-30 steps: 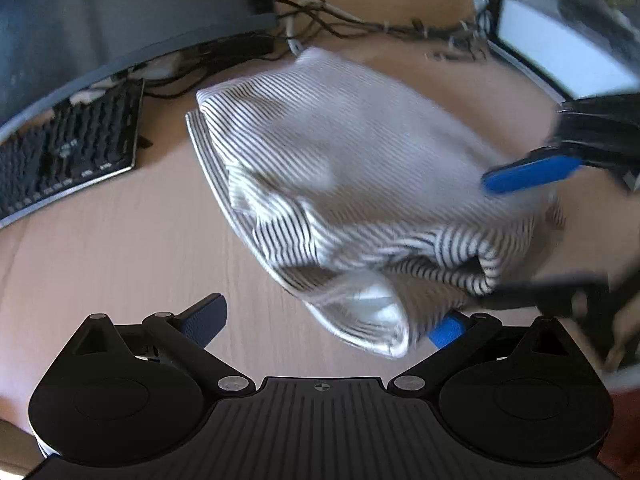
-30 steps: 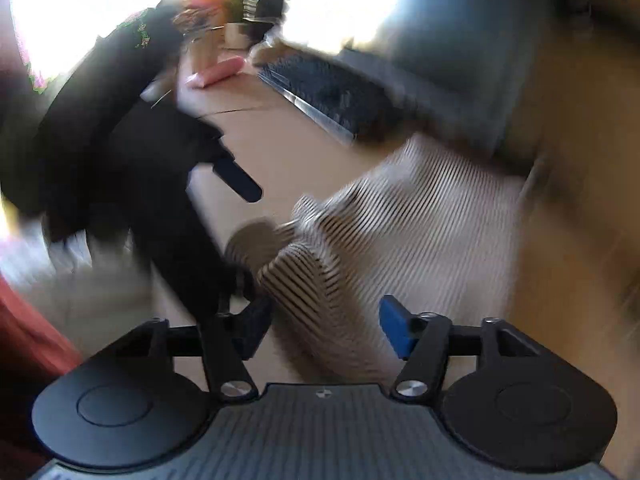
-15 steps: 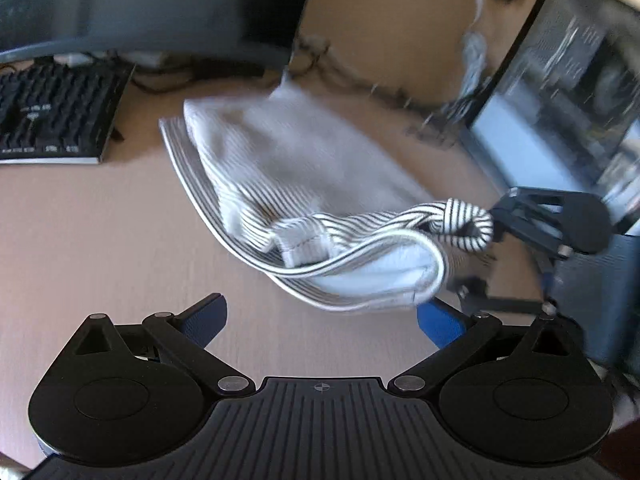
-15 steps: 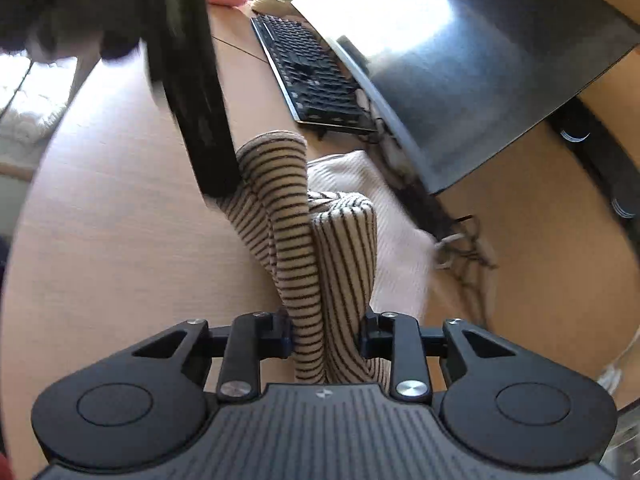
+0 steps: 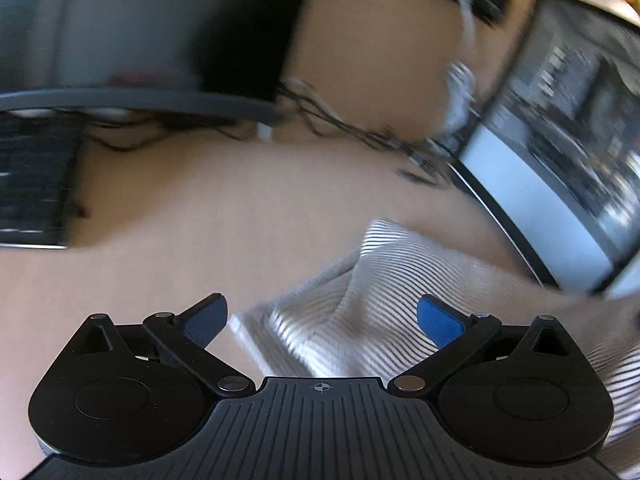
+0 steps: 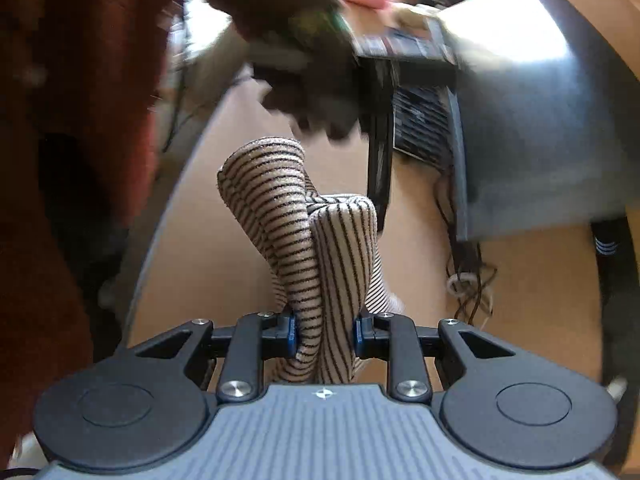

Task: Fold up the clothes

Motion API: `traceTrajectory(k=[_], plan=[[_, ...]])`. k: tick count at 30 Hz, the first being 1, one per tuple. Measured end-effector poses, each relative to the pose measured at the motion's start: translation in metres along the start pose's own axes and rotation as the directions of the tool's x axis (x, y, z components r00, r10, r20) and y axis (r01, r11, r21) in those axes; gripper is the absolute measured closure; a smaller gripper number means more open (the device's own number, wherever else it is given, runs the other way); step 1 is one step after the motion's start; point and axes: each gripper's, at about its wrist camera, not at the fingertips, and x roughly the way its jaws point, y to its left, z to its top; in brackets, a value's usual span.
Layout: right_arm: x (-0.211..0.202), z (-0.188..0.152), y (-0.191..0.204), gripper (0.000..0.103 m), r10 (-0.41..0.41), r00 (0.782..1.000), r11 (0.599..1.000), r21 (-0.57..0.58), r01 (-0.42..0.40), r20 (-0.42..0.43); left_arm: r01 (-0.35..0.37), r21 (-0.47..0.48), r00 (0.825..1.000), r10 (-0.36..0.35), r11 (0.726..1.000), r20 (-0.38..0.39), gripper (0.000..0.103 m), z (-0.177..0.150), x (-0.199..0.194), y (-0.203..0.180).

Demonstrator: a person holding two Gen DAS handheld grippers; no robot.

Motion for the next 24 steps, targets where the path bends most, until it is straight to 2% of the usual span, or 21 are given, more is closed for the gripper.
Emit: traceTrajectory(k=[2, 4, 5, 6, 8, 9, 10, 11, 15, 18, 21, 23, 24], plan=[[-0.003, 0.009, -0.013, 0.080, 0.054, 0.998, 0.998, -0.025, -0.054, 0.011, 0.048, 0.064, 0.998, -0.046, 0.997, -0.039, 0.005, -0.008, 0.009, -0.008], [0.009, 0.017, -0.032, 0.080, 0.085, 0.996, 0.995, -0.053, -0.084, 0.029, 0.061, 0.133, 0.997, -0.054, 0.989, -0.063, 0.006, -0.018, 0.011, -0.014], [0.019, 0.020, -0.041, 0.079, 0.098, 0.995, 0.993, -0.064, -0.096, 0.035, 0.061, 0.162, 0.996, -0.050, 0.985, -0.070, 0.009, -0.023, 0.010, -0.017], [0.033, 0.022, -0.051, 0.079, 0.115, 0.992, 0.991, -0.067, -0.112, 0.042, 0.067, 0.171, 0.995, -0.054, 0.983, -0.080, 0.016, -0.028, 0.008, -0.016], [0.070, 0.022, -0.070, 0.078, 0.173, 0.984, 0.984, -0.058, -0.171, 0.048, 0.084, 0.144, 0.993, -0.071, 0.986, -0.092, 0.025, -0.036, 0.000, -0.007], [0.090, 0.021, -0.078, 0.077, 0.202, 0.978, 0.979, -0.053, -0.199, 0.053, 0.068, 0.124, 0.995, -0.058, 0.990, -0.080, 0.027, -0.040, -0.008, -0.001], [0.112, 0.020, -0.090, 0.077, 0.223, 0.973, 0.974, -0.042, -0.221, 0.058, 0.038, 0.095, 0.998, -0.032, 0.995, -0.061, 0.026, -0.042, -0.017, 0.008], [0.134, 0.020, -0.098, 0.077, 0.226, 0.972, 0.974, -0.030, -0.225, 0.067, 0.012, 0.050, 0.999, -0.010, 0.999, -0.039, 0.020, -0.046, -0.029, 0.020], [0.194, 0.018, -0.108, 0.074, 0.228, 0.970, 0.971, 0.054, -0.233, 0.081, -0.030, -0.133, 0.999, 0.034, 0.991, 0.028, 0.012, -0.061, -0.076, 0.059], [0.211, 0.006, -0.124, 0.065, 0.196, 0.973, 0.954, 0.205, -0.218, 0.122, -0.080, -0.139, 0.996, 0.085, 0.987, 0.034, 0.008, -0.065, -0.094, 0.062], [0.217, -0.006, -0.136, 0.061, 0.141, 0.979, 0.923, 0.338, -0.183, 0.146, -0.110, -0.149, 0.993, 0.114, 0.983, 0.017, 0.008, -0.062, -0.099, 0.056], [0.212, -0.009, -0.132, 0.057, 0.091, 0.985, 0.924, 0.357, -0.139, 0.150, -0.124, -0.150, 0.992, 0.126, 0.981, 0.002, 0.007, -0.057, -0.100, 0.051], [0.206, -0.010, -0.130, 0.051, 0.057, 0.986, 0.926, 0.362, -0.110, 0.155, -0.127, -0.140, 0.992, 0.128, 0.982, -0.001, 0.007, -0.054, -0.100, 0.047]])
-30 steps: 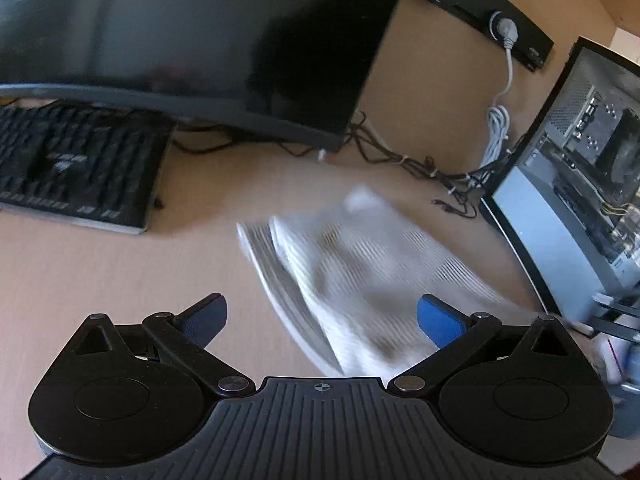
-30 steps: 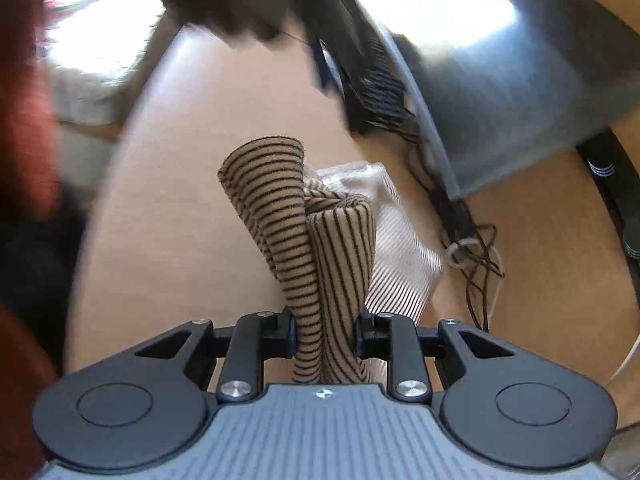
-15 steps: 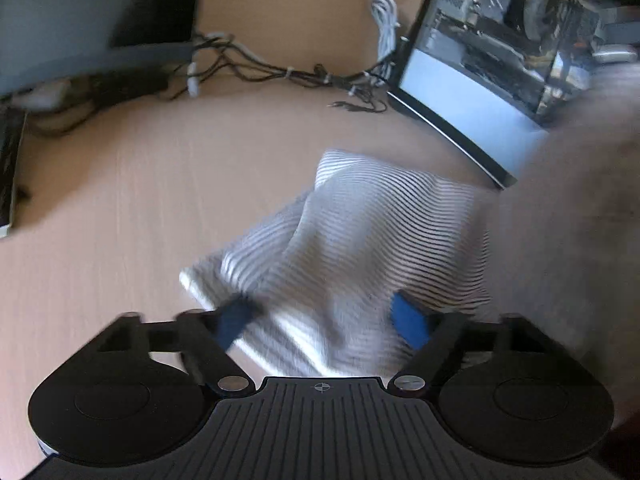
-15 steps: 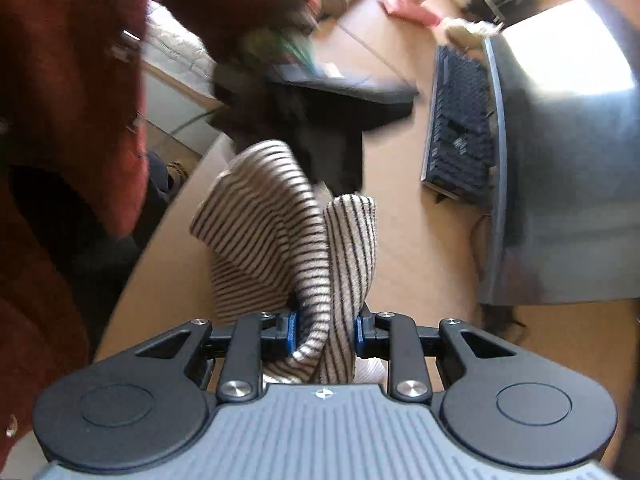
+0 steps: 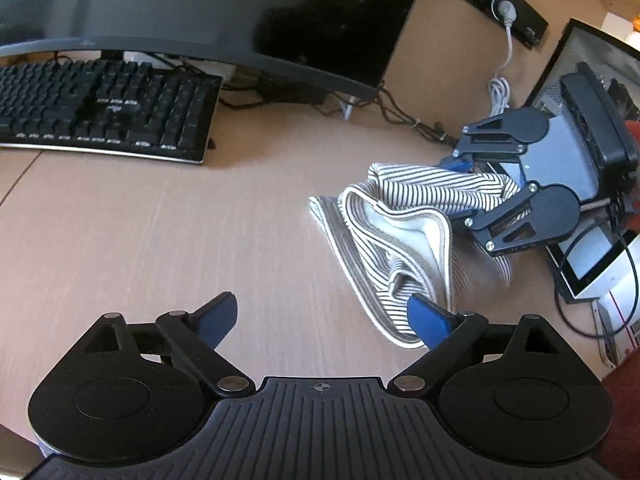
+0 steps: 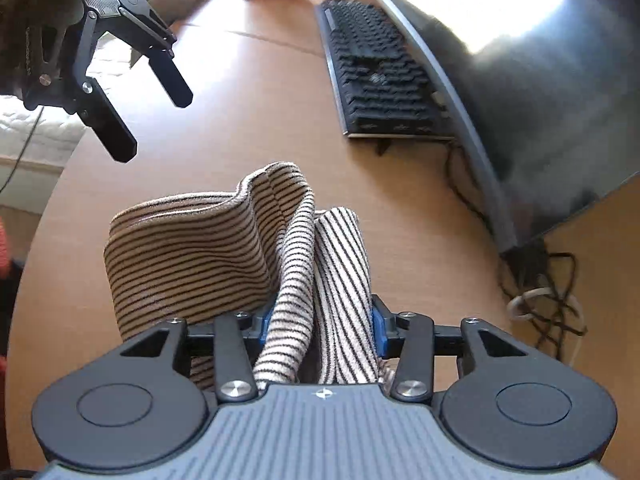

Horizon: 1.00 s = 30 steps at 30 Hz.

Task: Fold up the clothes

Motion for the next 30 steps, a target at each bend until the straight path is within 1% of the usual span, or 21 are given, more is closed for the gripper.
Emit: traceTrajectory(k=[1, 2, 3, 5, 7, 9, 12, 14, 17, 20, 23, 25, 26, 28, 29, 30], plan=[[-0.006, -0.001, 0.002, 0.046, -0.036, 0.999, 0.999, 0.006, 0.036, 0.021, -0.004, 0.010, 1.000, 0.004, 1.000, -0.004, 0.006, 0.002, -0.001, -0.003], [-0.013, -0.003, 0.004, 0.035, -0.078, 0.996, 0.997, 0.018, 0.078, 0.043, -0.011, 0.016, 1.000, 0.012, 1.000, -0.009, 0.006, 0.004, -0.002, -0.004], [-0.020, -0.005, 0.003, 0.026, -0.116, 0.991, 0.992, 0.047, 0.113, 0.064, -0.017, 0.016, 1.000, 0.018, 1.000, -0.011, 0.006, 0.008, -0.002, -0.006], [-0.034, -0.012, 0.000, 0.020, -0.179, 0.979, 0.978, 0.127, 0.167, 0.097, -0.019, 0.010, 1.000, 0.019, 1.000, -0.009, 0.006, 0.015, -0.003, -0.007], [-0.045, -0.027, -0.007, 0.019, -0.215, 0.971, 0.953, 0.242, 0.185, 0.104, -0.006, 0.005, 1.000, 0.006, 1.000, -0.001, 0.005, 0.019, -0.002, -0.007], [-0.048, -0.041, -0.014, 0.019, -0.237, 0.967, 0.918, 0.347, 0.190, 0.096, 0.006, -0.001, 1.000, -0.006, 1.000, -0.005, 0.005, 0.026, 0.003, -0.006], [-0.056, -0.056, -0.024, 0.019, -0.241, 0.965, 0.869, 0.465, 0.169, 0.100, 0.022, 0.007, 1.000, -0.022, 1.000, -0.015, 0.005, 0.033, 0.009, -0.010], [-0.037, -0.055, -0.034, 0.019, -0.237, 0.966, 0.863, 0.479, 0.159, 0.106, 0.045, 0.025, 0.999, -0.044, 0.999, -0.013, 0.005, 0.037, 0.010, -0.017], [-0.029, -0.053, -0.033, 0.019, -0.221, 0.970, 0.874, 0.462, 0.149, 0.105, 0.093, 0.075, 0.996, -0.094, 0.993, 0.000, 0.005, 0.043, 0.009, -0.035], [-0.016, -0.047, -0.031, 0.019, -0.208, 0.973, 0.885, 0.444, 0.144, 0.098, 0.164, 0.159, 0.985, -0.169, 0.974, 0.018, 0.005, 0.051, 0.006, -0.061], [-0.013, -0.041, -0.034, 0.019, -0.216, 0.971, 0.879, 0.452, 0.150, 0.098, 0.198, 0.232, 0.979, -0.201, 0.952, -0.011, 0.005, 0.057, 0.023, -0.084], [-0.028, -0.041, -0.041, 0.019, -0.243, 0.962, 0.862, 0.483, 0.157, 0.122, 0.216, 0.268, 0.976, -0.213, 0.939, -0.040, 0.005, 0.061, 0.038, -0.097], [-0.037, -0.042, -0.045, 0.018, -0.258, 0.957, 0.851, 0.500, 0.159, 0.135, 0.224, 0.269, 0.975, -0.216, 0.937, -0.061, 0.005, 0.063, 0.048, -0.098], [-0.061, -0.048, -0.050, 0.008, -0.303, 0.940, 0.819, 0.548, 0.172, 0.158, 0.221, 0.266, 0.975, -0.206, 0.938, -0.083, 0.005, 0.067, 0.067, -0.098], [-0.073, -0.053, -0.052, 0.000, -0.326, 0.931, 0.800, 0.573, 0.177, 0.167, 0.216, 0.263, 0.976, -0.198, 0.940, -0.091, 0.005, 0.069, 0.076, -0.098], [-0.084, -0.059, -0.052, 0.000, -0.343, 0.923, 0.782, 0.597, 0.178, 0.173, 0.200, 0.260, 0.979, -0.182, 0.945, -0.092, 0.005, 0.072, 0.085, -0.096]])
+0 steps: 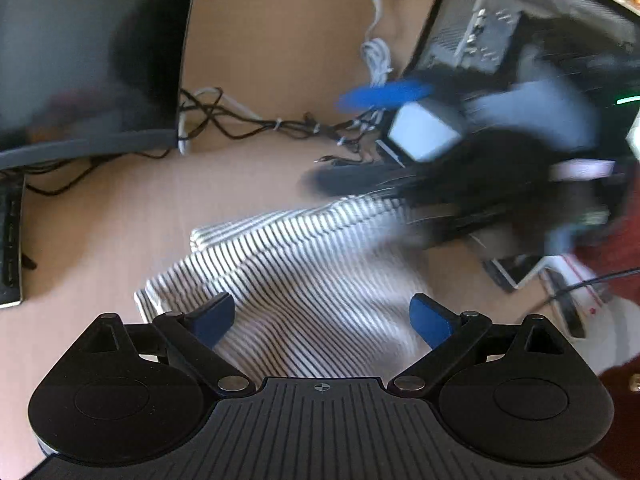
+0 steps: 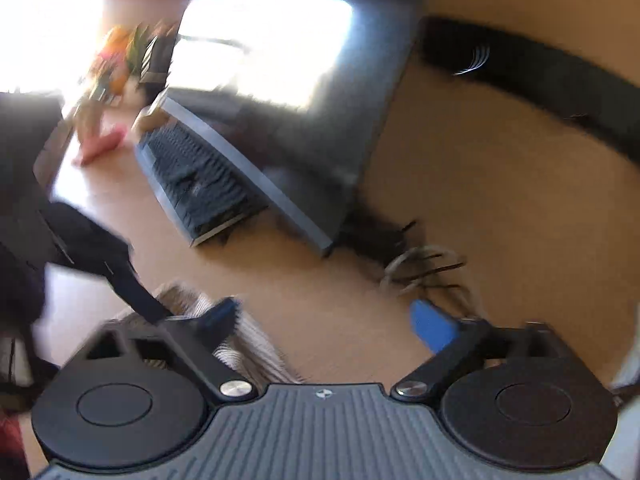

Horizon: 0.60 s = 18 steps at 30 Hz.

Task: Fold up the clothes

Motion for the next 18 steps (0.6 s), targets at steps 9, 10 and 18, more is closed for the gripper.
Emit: traceTrajectory(k=[9, 10, 18], plan=[[0.017, -0.060, -0.012, 0.000, -0.169, 0.974, 0.964, 0.182, 0.195, -0.148, -0.074, -0.029, 0.995, 0.072, 0.997, -0.071, 0.005, 0.011, 0.044, 0.032], [0.031, -0.065, -0.015, 0.000, -0.189, 0.966, 0.954, 0.199, 0.224, -0.179, -0.078, -0.013, 0.994, 0.077, 0.997, -0.080, 0.005, 0.011, 0.047, 0.031], [0.086, -0.083, -0.020, 0.000, -0.244, 0.927, 0.904, 0.280, 0.324, -0.284, -0.098, 0.147, 0.994, 0.103, 0.984, -0.029, 0.005, 0.028, 0.017, 0.017]])
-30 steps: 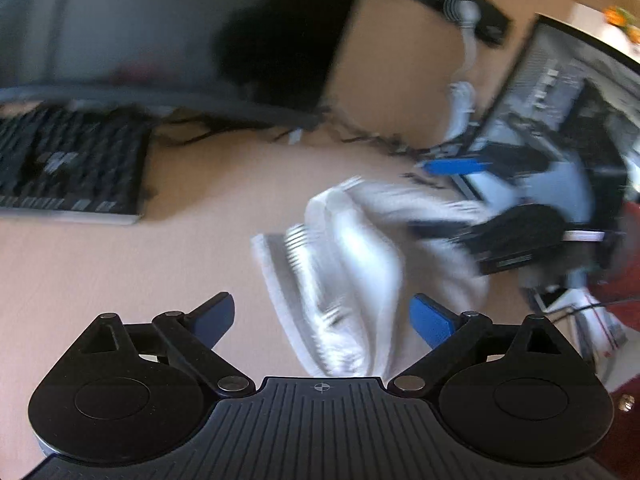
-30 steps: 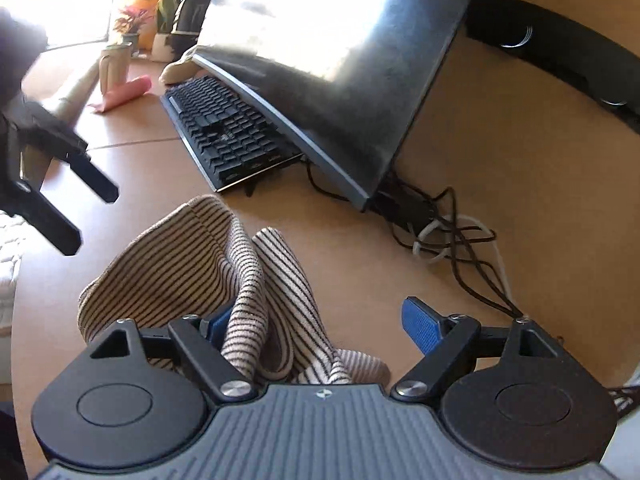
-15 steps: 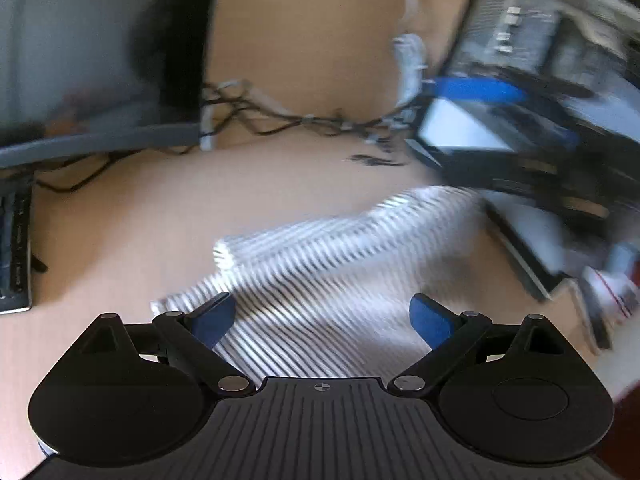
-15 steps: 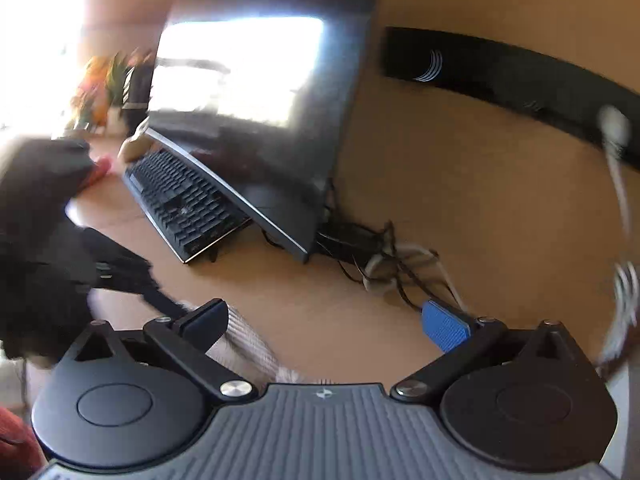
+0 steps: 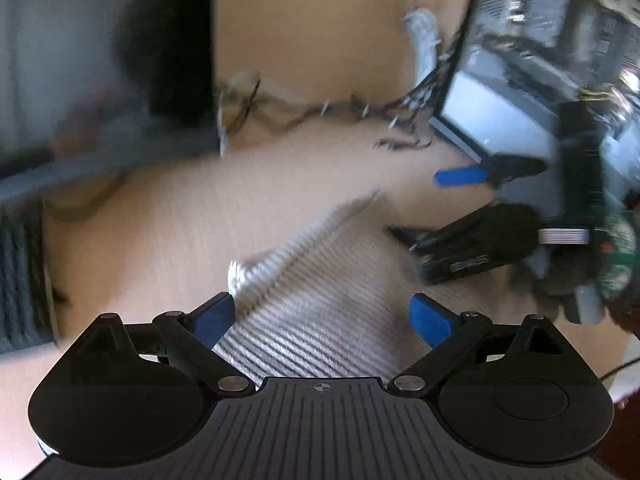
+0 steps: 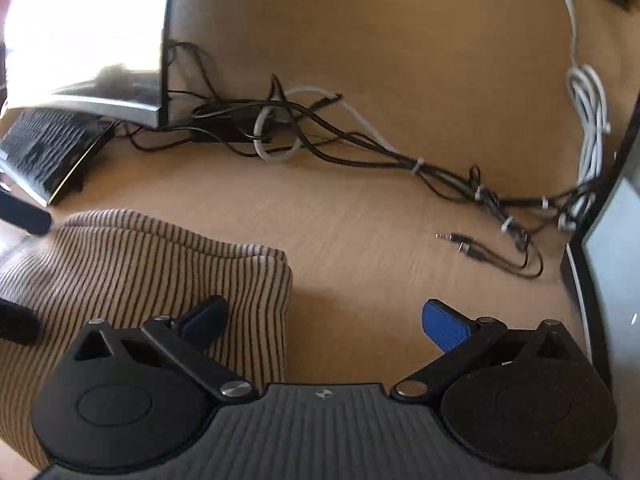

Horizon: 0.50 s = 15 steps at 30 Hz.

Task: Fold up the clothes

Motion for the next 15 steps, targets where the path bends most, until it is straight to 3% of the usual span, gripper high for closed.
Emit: traceTrajectory(k=[3, 7, 9, 12, 15], plan=[[-0.006, -0.003, 0.011, 0.000, -0.044, 0.999, 0.999, -0.026, 0.044, 0.033, 0.000, 0.116, 1.000, -0.004, 0.993, 0.028, 0.002, 0.014, -0.005, -0.004], [-0.035, 0.002, 0.006, 0.000, -0.056, 0.995, 0.998, 0.000, 0.056, 0.079, 0.071, 0.157, 0.995, -0.060, 0.985, -0.075, 0.002, 0.019, 0.033, 0.003], [-0.064, 0.001, -0.005, 0.000, -0.001, 0.994, 0.998, 0.068, -0.006, 0.108, 0.093, 0.145, 0.990, -0.076, 0.985, -0.121, 0.000, 0.014, 0.052, 0.009], [-0.102, -0.011, -0.024, 0.002, 0.158, 0.982, 0.965, 0.195, -0.175, 0.100, 0.140, 0.046, 0.985, -0.135, 0.989, -0.109, 0.000, 0.008, 0.061, 0.024], [-0.115, -0.032, -0.030, 0.016, 0.261, 0.964, 0.917, 0.297, -0.266, 0.057, 0.171, -0.035, 0.981, -0.174, 0.985, -0.087, 0.000, 0.000, 0.064, 0.035]])
